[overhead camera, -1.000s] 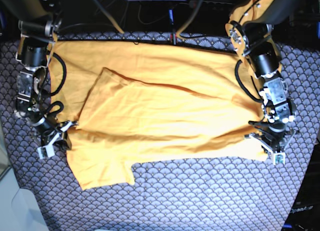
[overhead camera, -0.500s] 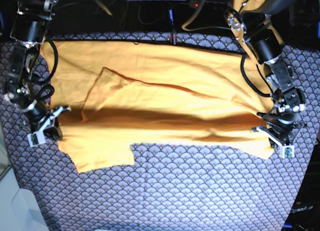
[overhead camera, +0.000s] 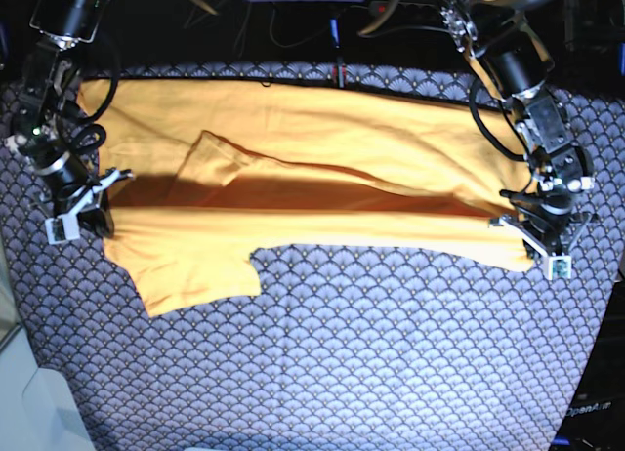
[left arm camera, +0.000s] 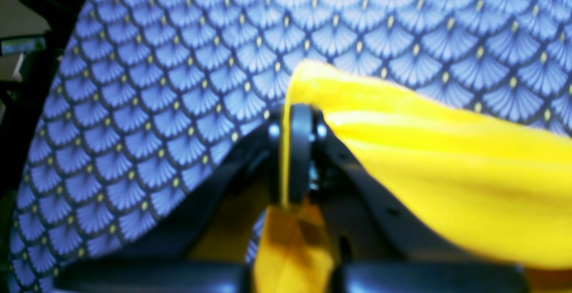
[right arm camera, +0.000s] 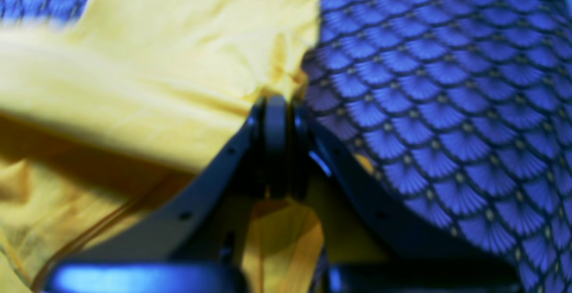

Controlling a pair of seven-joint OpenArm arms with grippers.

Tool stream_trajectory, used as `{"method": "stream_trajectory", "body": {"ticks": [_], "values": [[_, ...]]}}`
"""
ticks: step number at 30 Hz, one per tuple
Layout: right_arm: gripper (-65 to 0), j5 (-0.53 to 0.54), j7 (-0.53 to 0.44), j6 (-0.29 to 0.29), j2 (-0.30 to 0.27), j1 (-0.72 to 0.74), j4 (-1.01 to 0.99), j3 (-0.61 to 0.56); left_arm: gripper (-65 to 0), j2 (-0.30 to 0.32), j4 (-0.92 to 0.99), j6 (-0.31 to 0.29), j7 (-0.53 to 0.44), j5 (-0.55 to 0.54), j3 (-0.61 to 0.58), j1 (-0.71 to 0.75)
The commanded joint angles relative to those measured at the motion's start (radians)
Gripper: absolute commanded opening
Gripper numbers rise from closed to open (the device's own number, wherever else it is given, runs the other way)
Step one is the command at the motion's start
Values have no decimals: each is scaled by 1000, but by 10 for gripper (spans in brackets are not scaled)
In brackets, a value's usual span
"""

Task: Fold the T-shirt properly
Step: 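Lift the gripped edge and fold it over toward the opposite edge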

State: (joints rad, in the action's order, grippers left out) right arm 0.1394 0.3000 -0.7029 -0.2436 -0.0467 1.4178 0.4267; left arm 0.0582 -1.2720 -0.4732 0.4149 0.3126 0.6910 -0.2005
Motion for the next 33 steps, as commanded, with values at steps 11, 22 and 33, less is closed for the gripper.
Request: {"method": "stream_trajectory", "body": {"ticks": [11, 22, 33], "values": [[-650, 12, -28, 5, 36, -112, 97, 27, -650, 2, -93, 4, -26, -10, 3, 46], [-650, 12, -23, 5, 83, -172, 177, 28, -650, -5, -137, -80, -24, -8, 69, 82], [-650, 12, -22, 5, 103, -195, 177, 31, -650, -39, -208, -89, -24, -8, 105, 158]]}}
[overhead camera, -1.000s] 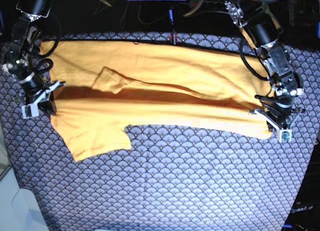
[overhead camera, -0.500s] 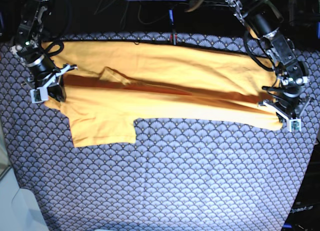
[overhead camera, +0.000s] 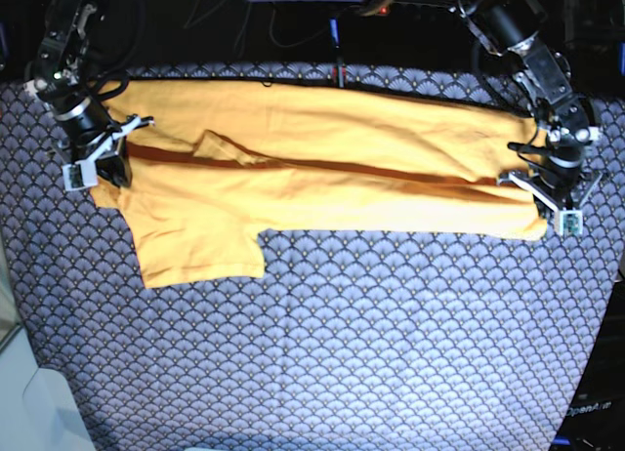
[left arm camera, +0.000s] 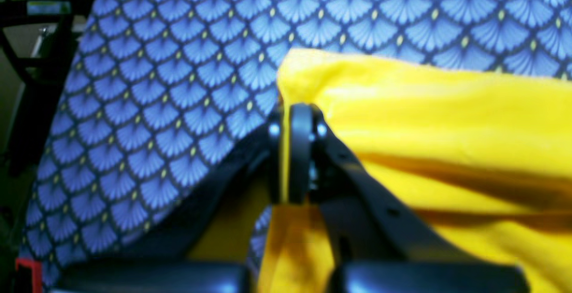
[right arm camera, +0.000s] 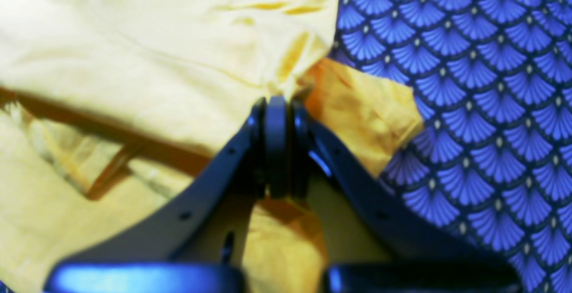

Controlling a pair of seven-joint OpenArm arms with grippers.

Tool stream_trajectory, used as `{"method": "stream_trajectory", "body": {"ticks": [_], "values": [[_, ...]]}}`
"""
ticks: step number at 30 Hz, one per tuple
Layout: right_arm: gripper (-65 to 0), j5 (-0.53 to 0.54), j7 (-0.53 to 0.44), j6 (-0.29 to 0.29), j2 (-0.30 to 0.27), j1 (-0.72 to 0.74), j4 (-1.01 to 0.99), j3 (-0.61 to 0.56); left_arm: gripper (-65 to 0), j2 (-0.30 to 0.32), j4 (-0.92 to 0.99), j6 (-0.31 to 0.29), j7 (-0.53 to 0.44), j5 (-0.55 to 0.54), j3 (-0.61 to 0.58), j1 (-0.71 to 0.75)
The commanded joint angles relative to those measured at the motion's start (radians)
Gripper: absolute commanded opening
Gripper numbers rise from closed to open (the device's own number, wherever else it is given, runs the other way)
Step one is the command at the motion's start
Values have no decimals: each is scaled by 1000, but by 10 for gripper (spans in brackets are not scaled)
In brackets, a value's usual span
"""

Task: Fold the T-shirt properly
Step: 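Lift the gripped edge and fold it over toward the opposite edge, then lay the folded edge down along the opposite edge with both grippers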

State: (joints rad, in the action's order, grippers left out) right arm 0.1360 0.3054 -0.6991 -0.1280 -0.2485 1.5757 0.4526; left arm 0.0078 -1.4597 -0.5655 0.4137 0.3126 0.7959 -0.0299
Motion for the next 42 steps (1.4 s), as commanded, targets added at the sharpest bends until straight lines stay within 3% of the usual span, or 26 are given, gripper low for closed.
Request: {"method": "stream_trajectory", "body": {"ticks": [1, 6, 17, 26, 42], "values": [[-650, 15, -27, 1, -12, 5, 18, 5, -650, 10, -20, 3, -23, -8, 0, -8], [-650, 17, -35, 1, -12, -21, 21, 7, -650, -4, -23, 3, -23, -8, 6, 9], [-650, 12, -27, 1, 9, -27, 19, 147, -650, 1, -23, 3, -23, -8, 6, 9], [-650, 12, -30, 1, 46, -56, 18, 140, -650, 1, -16, 3, -23, -8, 7, 49], [-650, 11, -27, 1, 47, -70, -37, 136, -650, -1, -12, 3, -23, -8, 7, 92]]}}
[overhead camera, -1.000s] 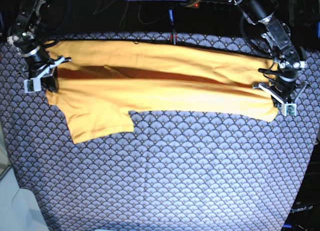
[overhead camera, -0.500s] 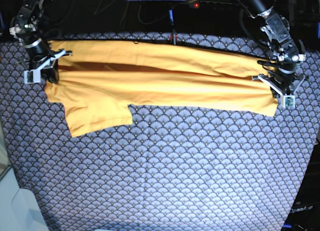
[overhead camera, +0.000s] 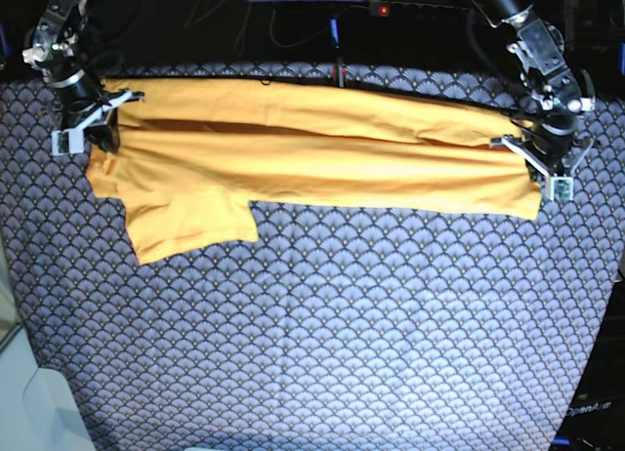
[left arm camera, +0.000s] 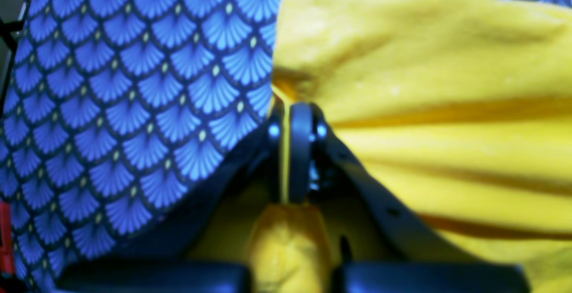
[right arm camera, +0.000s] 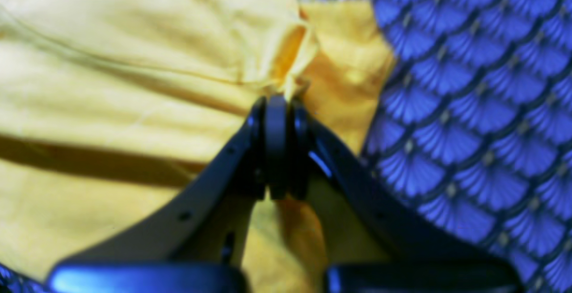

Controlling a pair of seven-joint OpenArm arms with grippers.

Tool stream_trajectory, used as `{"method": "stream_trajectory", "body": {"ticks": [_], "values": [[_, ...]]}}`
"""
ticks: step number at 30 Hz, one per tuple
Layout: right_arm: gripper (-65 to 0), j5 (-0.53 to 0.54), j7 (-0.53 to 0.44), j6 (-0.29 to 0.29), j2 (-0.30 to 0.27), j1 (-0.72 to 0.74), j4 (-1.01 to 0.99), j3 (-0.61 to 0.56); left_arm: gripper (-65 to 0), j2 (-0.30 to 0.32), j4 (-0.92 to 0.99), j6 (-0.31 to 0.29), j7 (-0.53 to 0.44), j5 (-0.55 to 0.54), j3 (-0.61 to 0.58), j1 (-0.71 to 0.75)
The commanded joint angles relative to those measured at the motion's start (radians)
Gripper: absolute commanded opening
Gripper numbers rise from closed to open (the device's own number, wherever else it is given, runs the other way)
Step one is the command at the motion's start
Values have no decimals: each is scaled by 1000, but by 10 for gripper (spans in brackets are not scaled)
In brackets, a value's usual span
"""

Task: Fold the T-shirt properly
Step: 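Lay the folded edge down along the opposite edge with both grippers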

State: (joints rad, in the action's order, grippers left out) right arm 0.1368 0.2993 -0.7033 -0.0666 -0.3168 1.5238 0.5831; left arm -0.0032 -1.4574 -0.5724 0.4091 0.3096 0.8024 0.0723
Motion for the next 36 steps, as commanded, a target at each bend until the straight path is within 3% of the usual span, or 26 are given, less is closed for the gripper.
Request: {"method": "stream_trajectory", "body": {"ticks": [1, 10, 16, 21, 30, 36], "values": [[-650, 10, -21, 5, -14, -2, 5, 5, -650, 10, -15, 10, -19, -5, -1, -12], [-650, 10, -21, 5, -14, -17, -2, 13, -645, 10, -15, 10, -19, -5, -2, -9], [-649, 10, -19, 5, -14, -20, -2, 8, -458, 4, -24, 10, -20, -5, 1, 8], [-524, 10, -19, 5, -12, -20, -4, 15, -375, 2, -26, 10, -25, -5, 1, 16], [-296, 11, -21, 5, -12, -37, 4, 15, -362, 2, -26, 9, -26, -7, 1, 16], [-261, 16, -27, 5, -8, -34, 4, 59, -361, -14, -27, -122, -22, -7, 58, 8]]}}
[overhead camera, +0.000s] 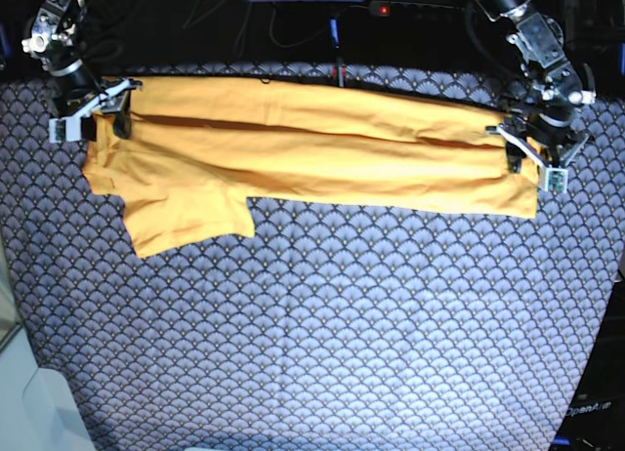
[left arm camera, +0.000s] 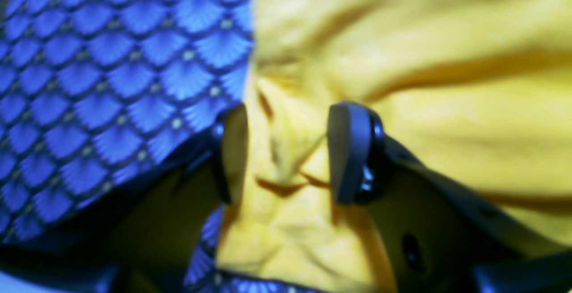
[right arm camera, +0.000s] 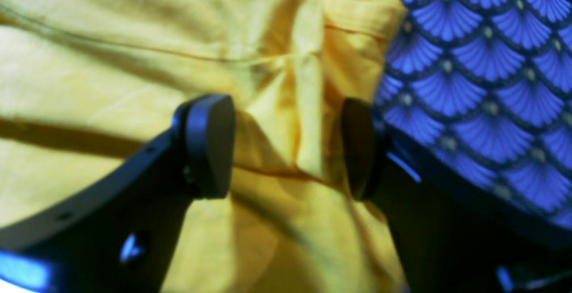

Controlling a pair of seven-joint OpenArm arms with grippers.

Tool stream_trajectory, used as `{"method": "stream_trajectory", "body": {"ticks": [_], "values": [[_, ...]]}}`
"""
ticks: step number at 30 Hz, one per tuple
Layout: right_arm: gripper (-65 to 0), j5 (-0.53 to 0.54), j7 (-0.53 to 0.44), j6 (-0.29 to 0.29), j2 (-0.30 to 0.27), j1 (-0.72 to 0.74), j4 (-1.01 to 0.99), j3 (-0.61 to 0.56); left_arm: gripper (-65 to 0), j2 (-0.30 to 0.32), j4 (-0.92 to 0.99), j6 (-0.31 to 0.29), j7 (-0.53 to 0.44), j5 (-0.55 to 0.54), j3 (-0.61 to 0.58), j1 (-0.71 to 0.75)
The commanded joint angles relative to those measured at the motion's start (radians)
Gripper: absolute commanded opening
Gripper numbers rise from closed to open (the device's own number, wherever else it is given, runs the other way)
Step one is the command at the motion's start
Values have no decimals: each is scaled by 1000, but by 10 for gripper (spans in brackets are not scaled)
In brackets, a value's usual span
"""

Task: Fold the T-shirt properly
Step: 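Lay the folded edge down along the opposite edge with both grippers, then open both grippers and release the folded shirt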

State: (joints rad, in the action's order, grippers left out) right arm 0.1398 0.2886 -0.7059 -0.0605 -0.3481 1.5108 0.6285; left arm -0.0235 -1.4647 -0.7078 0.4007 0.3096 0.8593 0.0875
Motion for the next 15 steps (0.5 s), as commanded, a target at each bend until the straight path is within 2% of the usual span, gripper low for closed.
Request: {"method": "stream_trajectory", "body": {"ticks": [1, 9, 15], "values": [[-261, 13, -16, 8, -5, 4, 17, 32, -361, -6, -20, 10, -15, -7, 24, -10], [-260, 13, -18, 8, 11, 21, 72, 104, -359, -10, -26, 10, -18, -5, 96, -27], [-260, 13, -10, 8, 8, 68, 103, 162, -231, -8, -26, 10, -18, -5, 105, -28]]}}
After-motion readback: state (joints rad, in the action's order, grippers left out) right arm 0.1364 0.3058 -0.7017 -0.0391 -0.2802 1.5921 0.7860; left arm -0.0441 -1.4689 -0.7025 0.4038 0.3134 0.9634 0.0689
